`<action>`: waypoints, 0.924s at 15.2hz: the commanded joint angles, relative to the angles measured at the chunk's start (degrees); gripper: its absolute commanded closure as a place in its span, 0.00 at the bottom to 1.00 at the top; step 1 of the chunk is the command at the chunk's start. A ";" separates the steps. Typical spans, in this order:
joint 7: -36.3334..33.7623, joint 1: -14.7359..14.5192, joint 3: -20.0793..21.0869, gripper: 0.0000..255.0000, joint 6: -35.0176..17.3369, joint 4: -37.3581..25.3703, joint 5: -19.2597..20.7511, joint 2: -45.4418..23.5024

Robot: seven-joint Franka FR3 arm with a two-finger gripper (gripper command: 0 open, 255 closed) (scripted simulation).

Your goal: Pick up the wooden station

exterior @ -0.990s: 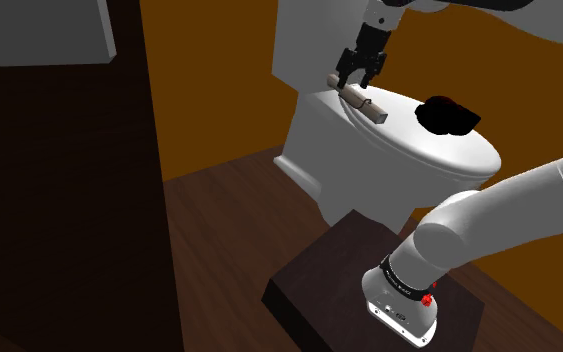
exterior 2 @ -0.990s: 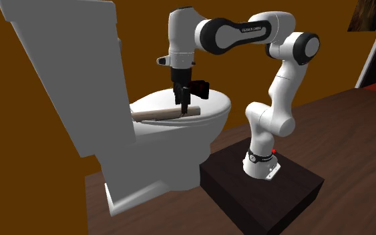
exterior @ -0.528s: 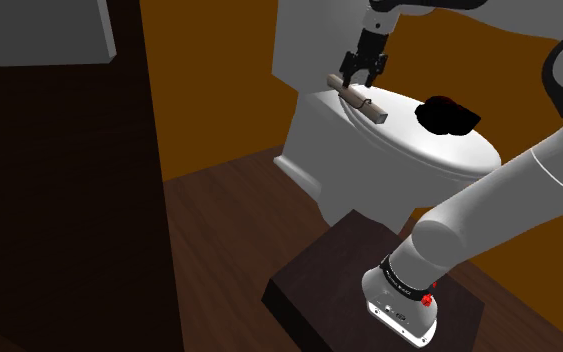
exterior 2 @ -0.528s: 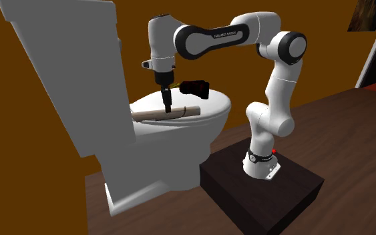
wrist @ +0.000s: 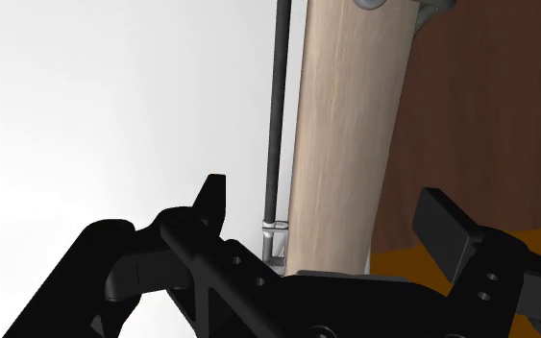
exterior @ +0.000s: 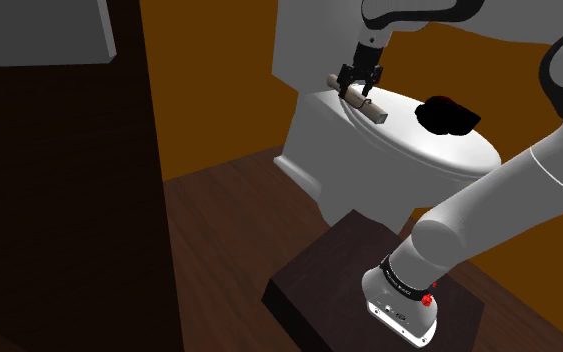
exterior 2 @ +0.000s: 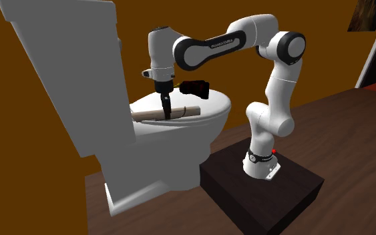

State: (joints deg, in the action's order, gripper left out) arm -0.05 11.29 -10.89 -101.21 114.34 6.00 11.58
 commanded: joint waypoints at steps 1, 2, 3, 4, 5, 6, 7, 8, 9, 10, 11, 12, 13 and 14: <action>-0.06 -0.01 0.02 1.00 -0.33 0.38 0.01 0.08; -0.03 -0.01 0.01 1.00 -0.27 0.25 0.00 0.00; -0.04 -0.01 0.01 1.00 -0.26 0.24 0.00 0.00; -0.05 -0.01 0.01 1.00 -0.27 0.27 0.00 0.02; -0.05 -0.01 0.01 1.00 -0.28 0.28 0.00 0.01; -0.06 -0.01 0.02 1.00 -0.26 0.27 0.00 0.03; -0.07 -0.02 0.03 1.00 -0.25 0.28 0.00 0.04; -0.08 -0.02 0.03 1.00 -0.25 0.24 0.00 0.01; -0.08 -0.03 0.04 1.00 -0.24 0.23 0.00 0.01; 0.00 0.02 -0.03 1.00 -0.36 0.34 0.02 0.01; 0.05 0.00 0.00 1.00 0.40 -0.41 0.00 0.03; 0.10 -0.01 0.02 1.00 1.17 -1.17 -0.02 0.03; 0.15 -0.02 0.04 1.00 1.94 -1.96 -0.04 0.01; 0.20 -0.03 0.06 1.00 2.71 -2.76 -0.06 -0.01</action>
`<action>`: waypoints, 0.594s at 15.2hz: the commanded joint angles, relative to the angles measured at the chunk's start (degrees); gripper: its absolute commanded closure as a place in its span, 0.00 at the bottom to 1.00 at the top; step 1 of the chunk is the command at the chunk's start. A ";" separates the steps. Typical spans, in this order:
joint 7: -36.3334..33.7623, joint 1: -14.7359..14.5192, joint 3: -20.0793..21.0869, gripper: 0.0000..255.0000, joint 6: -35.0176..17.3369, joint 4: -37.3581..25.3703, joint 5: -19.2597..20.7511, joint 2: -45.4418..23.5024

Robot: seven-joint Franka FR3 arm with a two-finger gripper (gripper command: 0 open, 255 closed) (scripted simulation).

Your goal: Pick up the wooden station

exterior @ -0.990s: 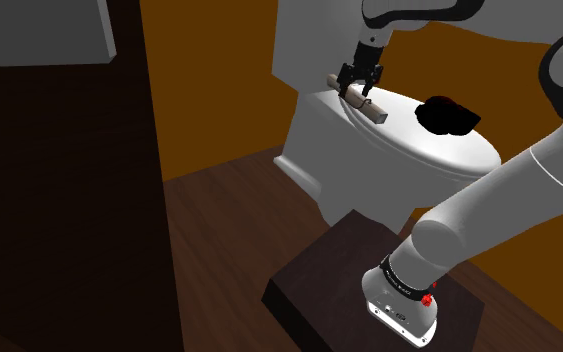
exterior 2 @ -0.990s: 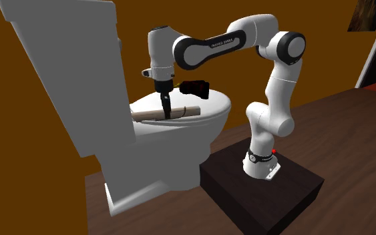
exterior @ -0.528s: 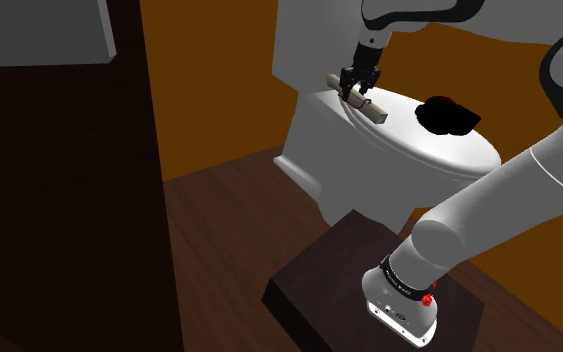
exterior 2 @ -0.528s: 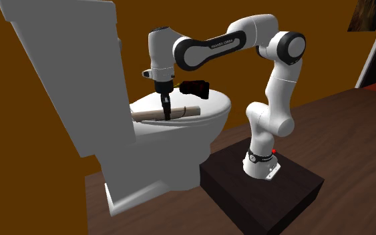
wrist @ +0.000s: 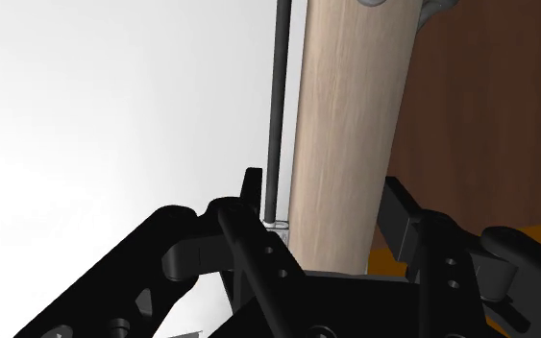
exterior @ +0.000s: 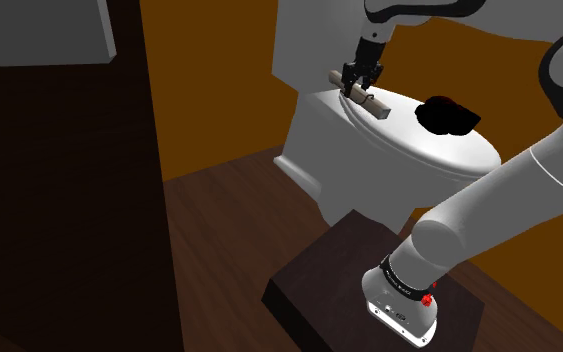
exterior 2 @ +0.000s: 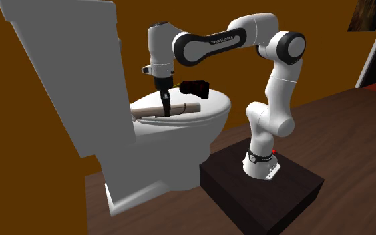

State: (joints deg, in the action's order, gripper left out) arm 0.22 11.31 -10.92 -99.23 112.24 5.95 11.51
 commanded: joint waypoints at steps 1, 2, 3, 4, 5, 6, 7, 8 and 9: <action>-0.01 -0.07 0.11 1.00 1.49 -1.46 -0.04 0.02; 0.04 -0.08 0.12 1.00 2.27 -2.28 -0.07 -0.03; 0.10 -0.09 0.14 1.00 3.04 -3.12 -0.09 -0.09; 0.15 -0.10 0.16 1.00 3.81 -3.97 -0.12 -0.16; 0.21 -0.11 0.17 1.00 4.58 -4.83 -0.14 -0.25; 0.27 -0.12 0.18 1.00 5.36 -5.71 -0.17 -0.36; 0.33 -0.14 0.20 1.00 6.14 -6.61 -0.20 -0.47; 0.40 -0.15 0.21 1.00 6.92 -7.52 -0.23 -0.60; 0.46 -0.16 0.22 1.00 7.70 -8.44 -0.26 -0.74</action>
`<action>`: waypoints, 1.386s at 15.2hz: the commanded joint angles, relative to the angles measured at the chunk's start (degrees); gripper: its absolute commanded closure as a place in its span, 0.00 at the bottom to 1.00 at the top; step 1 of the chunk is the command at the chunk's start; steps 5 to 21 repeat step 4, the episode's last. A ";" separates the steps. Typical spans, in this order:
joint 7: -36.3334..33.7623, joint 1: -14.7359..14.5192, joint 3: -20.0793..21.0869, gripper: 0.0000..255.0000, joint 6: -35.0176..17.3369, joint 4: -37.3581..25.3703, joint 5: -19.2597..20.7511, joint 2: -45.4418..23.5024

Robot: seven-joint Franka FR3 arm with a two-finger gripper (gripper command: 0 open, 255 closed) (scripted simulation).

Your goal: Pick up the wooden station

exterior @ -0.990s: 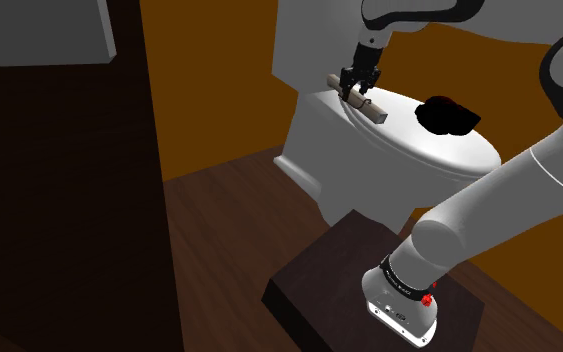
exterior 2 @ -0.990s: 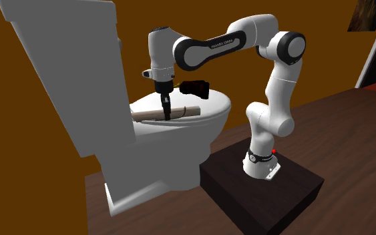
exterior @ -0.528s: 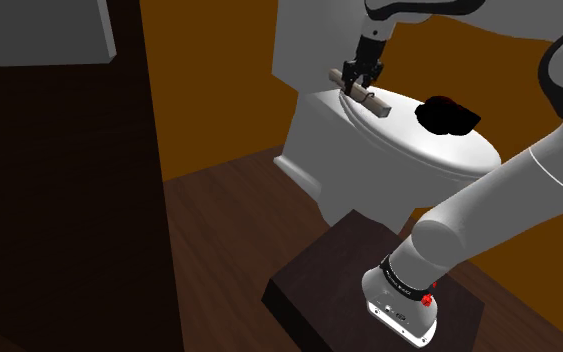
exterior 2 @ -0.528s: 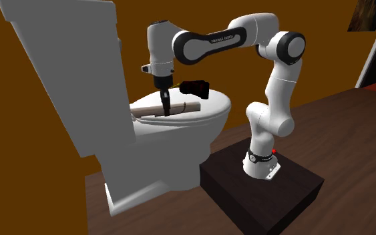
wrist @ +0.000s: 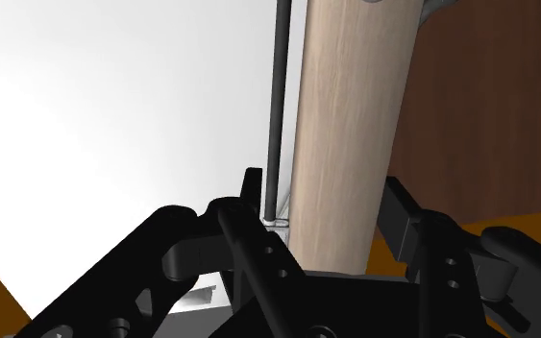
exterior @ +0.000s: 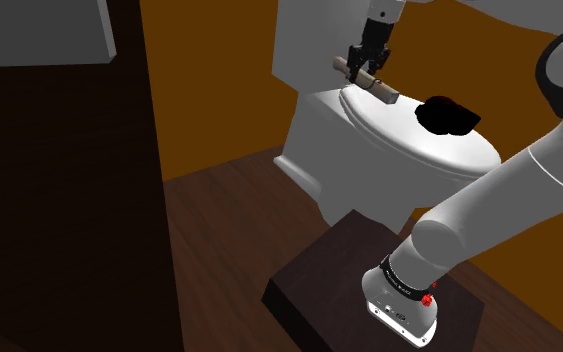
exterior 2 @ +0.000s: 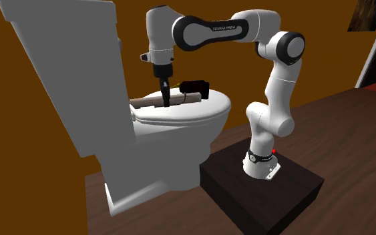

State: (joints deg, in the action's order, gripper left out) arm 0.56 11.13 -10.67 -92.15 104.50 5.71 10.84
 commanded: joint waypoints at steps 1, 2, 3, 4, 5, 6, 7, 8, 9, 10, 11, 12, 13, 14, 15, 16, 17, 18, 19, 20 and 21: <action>0.19 0.01 -0.03 1.00 1.41 -1.64 -0.05 -0.23; 0.26 0.00 -0.02 1.00 2.19 -2.60 -0.08 -0.40; 0.27 0.00 -0.02 1.00 2.31 -2.73 -0.08 -0.41; 0.27 0.00 -0.02 1.00 2.31 -2.74 -0.08 -0.42; 0.27 0.00 -0.02 1.00 2.31 -2.74 -0.08 -0.42; 0.27 0.00 -0.02 1.00 2.31 -2.74 -0.08 -0.42; 0.27 0.00 -0.02 1.00 2.31 -2.74 -0.08 -0.42; 0.27 0.00 -0.02 1.00 2.31 -2.74 -0.08 -0.42; 0.27 0.00 -0.02 1.00 2.31 -2.74 -0.08 -0.42; 0.27 0.00 -0.02 1.00 2.31 -2.74 -0.08 -0.42; 0.27 0.00 -0.02 1.00 2.31 -2.74 -0.08 -0.42; 0.27 0.00 -0.02 1.00 2.31 -2.74 -0.08 -0.42; 0.27 0.00 -0.02 1.00 2.31 -2.74 -0.08 -0.42; 0.27 0.00 -0.02 1.00 2.31 -2.74 -0.08 -0.42; 0.27 0.00 -0.02 1.00 2.31 -2.74 -0.08 -0.42; 0.27 0.00 -0.02 1.00 2.31 -2.74 -0.08 -0.42; 0.27 0.00 -0.02 1.00 2.31 -2.74 -0.08 -0.42; 0.27 0.00 -0.02 1.00 2.31 -2.74 -0.08 -0.42; 0.27 0.00 -0.02 1.00 2.31 -2.74 -0.08 -0.42; 0.27 0.00 -0.02 1.00 2.31 -2.74 -0.08 -0.42; 0.27 0.00 -0.02 1.00 2.31 -2.74 -0.08 -0.42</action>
